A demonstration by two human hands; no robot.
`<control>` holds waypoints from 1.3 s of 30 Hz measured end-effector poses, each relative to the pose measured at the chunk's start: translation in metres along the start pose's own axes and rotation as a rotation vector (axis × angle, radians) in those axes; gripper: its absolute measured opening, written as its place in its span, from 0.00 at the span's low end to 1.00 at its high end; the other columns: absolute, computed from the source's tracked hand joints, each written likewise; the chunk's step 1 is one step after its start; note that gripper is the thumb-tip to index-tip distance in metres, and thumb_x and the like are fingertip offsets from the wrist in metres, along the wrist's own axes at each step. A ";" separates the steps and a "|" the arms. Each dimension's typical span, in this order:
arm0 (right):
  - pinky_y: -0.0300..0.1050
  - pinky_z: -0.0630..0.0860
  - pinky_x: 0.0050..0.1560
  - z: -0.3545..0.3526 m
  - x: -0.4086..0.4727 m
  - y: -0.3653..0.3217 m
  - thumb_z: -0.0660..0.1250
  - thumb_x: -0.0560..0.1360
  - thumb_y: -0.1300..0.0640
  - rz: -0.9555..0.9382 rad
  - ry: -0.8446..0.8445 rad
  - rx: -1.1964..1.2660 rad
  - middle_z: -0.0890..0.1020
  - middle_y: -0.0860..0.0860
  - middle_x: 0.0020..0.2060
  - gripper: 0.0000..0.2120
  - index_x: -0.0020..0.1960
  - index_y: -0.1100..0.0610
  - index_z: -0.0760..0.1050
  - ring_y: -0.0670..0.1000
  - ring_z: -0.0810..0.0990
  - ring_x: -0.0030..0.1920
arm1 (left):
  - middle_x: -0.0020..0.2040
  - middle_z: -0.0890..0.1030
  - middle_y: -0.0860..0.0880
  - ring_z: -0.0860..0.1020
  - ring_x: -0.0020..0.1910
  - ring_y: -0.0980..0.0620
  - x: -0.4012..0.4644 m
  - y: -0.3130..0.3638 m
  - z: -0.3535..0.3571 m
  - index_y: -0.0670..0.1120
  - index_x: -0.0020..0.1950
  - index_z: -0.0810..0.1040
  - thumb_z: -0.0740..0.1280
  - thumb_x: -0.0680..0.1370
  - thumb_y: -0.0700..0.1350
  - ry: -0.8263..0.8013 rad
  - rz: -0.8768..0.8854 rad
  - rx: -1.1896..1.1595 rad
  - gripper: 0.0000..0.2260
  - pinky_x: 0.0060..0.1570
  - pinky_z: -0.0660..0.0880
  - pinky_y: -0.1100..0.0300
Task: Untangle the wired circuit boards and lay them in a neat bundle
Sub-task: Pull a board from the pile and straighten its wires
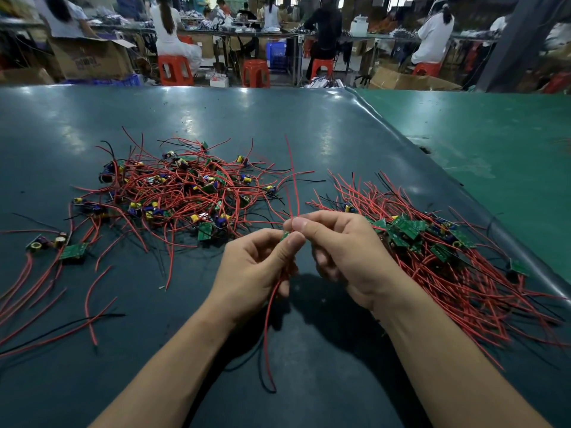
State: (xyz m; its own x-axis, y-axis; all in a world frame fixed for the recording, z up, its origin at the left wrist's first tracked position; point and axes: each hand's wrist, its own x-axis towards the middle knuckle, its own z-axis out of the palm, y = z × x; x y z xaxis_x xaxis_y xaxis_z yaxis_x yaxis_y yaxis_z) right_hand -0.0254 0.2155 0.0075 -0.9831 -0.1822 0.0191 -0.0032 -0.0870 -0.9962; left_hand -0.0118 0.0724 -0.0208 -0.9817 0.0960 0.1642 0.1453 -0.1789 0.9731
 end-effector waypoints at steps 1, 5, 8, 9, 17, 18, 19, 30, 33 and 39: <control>0.30 0.57 0.18 -0.001 0.000 0.000 0.69 0.76 0.59 0.028 0.007 0.017 0.69 0.47 0.18 0.08 0.50 0.65 0.80 0.43 0.61 0.16 | 0.27 0.77 0.47 0.71 0.18 0.54 0.000 0.000 -0.001 0.38 0.46 0.81 0.71 0.67 0.55 -0.010 0.001 0.010 0.20 0.20 0.64 0.69; 0.30 0.55 0.18 -0.006 0.000 0.001 0.68 0.76 0.58 0.130 -0.099 0.040 0.66 0.48 0.18 0.07 0.49 0.59 0.83 0.43 0.58 0.17 | 0.25 0.76 0.46 0.69 0.17 0.53 -0.002 0.000 -0.002 0.43 0.40 0.83 0.71 0.68 0.55 -0.051 -0.015 0.042 0.15 0.20 0.63 0.69; 0.30 0.56 0.19 -0.008 0.001 0.001 0.70 0.74 0.57 0.102 -0.089 0.059 0.66 0.48 0.18 0.06 0.45 0.57 0.85 0.43 0.58 0.17 | 0.25 0.75 0.46 0.68 0.17 0.54 -0.002 0.002 -0.001 0.42 0.40 0.82 0.71 0.67 0.56 -0.044 -0.034 0.051 0.17 0.19 0.63 0.68; 0.30 0.56 0.19 -0.008 0.001 0.001 0.70 0.73 0.56 0.082 -0.056 0.074 0.66 0.48 0.18 0.06 0.43 0.57 0.85 0.44 0.58 0.17 | 0.25 0.75 0.46 0.68 0.17 0.53 -0.002 0.002 -0.001 0.41 0.40 0.81 0.72 0.67 0.55 -0.036 -0.034 0.048 0.17 0.19 0.64 0.67; 0.31 0.57 0.20 -0.019 0.009 -0.004 0.67 0.78 0.53 -0.012 0.268 0.237 0.66 0.48 0.19 0.13 0.37 0.56 0.82 0.44 0.59 0.17 | 0.22 0.73 0.45 0.67 0.17 0.52 -0.007 0.003 0.001 0.36 0.36 0.75 0.73 0.67 0.51 -0.051 -0.021 0.012 0.18 0.19 0.64 0.67; 0.31 0.56 0.20 -0.018 0.009 -0.005 0.66 0.79 0.53 0.005 0.269 0.274 0.66 0.48 0.18 0.15 0.36 0.57 0.81 0.44 0.58 0.17 | 0.22 0.73 0.45 0.67 0.17 0.52 -0.006 0.003 0.001 0.37 0.36 0.76 0.74 0.67 0.51 -0.056 -0.022 0.005 0.18 0.19 0.64 0.67; 0.31 0.56 0.19 -0.018 0.010 -0.006 0.64 0.80 0.53 0.032 0.274 0.327 0.64 0.48 0.17 0.17 0.34 0.58 0.78 0.44 0.58 0.16 | 0.22 0.73 0.45 0.66 0.17 0.52 -0.006 0.004 0.001 0.38 0.35 0.76 0.74 0.67 0.51 -0.066 -0.022 0.002 0.16 0.19 0.64 0.67; 0.31 0.52 0.17 -0.017 0.007 -0.012 0.58 0.81 0.53 0.101 0.256 0.627 0.60 0.47 0.14 0.23 0.27 0.55 0.69 0.43 0.55 0.13 | 0.21 0.73 0.46 0.67 0.16 0.52 -0.007 0.003 -0.003 0.40 0.33 0.77 0.73 0.70 0.44 -0.163 -0.008 0.007 0.10 0.20 0.64 0.68; 0.31 0.52 0.18 -0.018 0.008 -0.011 0.58 0.82 0.49 0.069 0.271 0.594 0.60 0.47 0.14 0.26 0.26 0.54 0.69 0.44 0.55 0.13 | 0.21 0.73 0.47 0.66 0.16 0.53 -0.008 0.004 -0.001 0.43 0.32 0.77 0.74 0.71 0.44 -0.160 0.006 0.027 0.10 0.21 0.64 0.68; 0.34 0.56 0.22 -0.012 0.003 0.000 0.68 0.66 0.36 -0.010 0.028 -0.057 0.67 0.48 0.19 0.34 0.50 0.68 0.79 0.45 0.61 0.18 | 0.23 0.72 0.47 0.67 0.18 0.56 -0.004 0.004 -0.001 0.37 0.37 0.77 0.73 0.67 0.51 0.060 0.004 -0.042 0.17 0.19 0.64 0.68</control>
State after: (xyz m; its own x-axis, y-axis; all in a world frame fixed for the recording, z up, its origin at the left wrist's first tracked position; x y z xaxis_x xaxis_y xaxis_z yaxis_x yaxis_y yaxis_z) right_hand -0.0309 0.2268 0.0069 -0.9876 -0.1545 0.0278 -0.0231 -0.0325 -0.9992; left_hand -0.0075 0.0706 -0.0175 -0.9870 0.0361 0.1566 0.1450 -0.2201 0.9646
